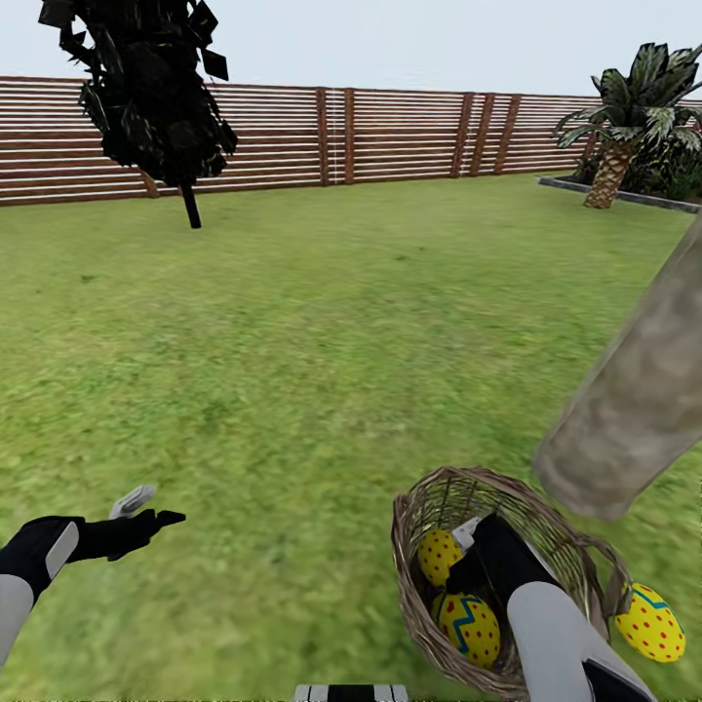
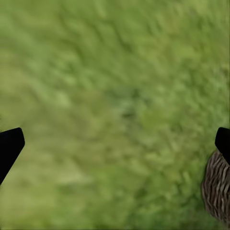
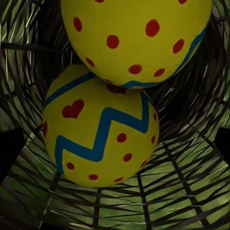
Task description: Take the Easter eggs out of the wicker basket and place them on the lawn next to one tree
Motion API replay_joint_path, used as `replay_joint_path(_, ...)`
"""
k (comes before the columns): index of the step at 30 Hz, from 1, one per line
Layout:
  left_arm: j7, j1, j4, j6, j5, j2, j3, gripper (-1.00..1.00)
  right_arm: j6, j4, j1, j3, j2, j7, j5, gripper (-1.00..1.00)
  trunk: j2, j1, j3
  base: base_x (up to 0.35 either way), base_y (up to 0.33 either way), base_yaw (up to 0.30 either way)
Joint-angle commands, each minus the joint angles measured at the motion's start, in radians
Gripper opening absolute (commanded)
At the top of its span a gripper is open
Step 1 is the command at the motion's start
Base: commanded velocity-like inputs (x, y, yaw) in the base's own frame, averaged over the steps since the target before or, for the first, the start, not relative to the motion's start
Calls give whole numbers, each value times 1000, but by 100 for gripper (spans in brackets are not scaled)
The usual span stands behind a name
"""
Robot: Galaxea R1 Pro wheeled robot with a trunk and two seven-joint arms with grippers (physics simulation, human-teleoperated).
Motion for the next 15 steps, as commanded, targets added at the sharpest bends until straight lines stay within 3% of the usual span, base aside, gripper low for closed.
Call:
replay_joint_path(1,0,-1,0,9,6,0,3,100,0,-2,-1,-7,2,9,10,100,-1,0,-5,0,0,0)
replay_joint_path(15,0,-1,0,8,6,0,3,100,0,-8,-1,-9,2,7,10,100,-4,6,-59,0,0,0)
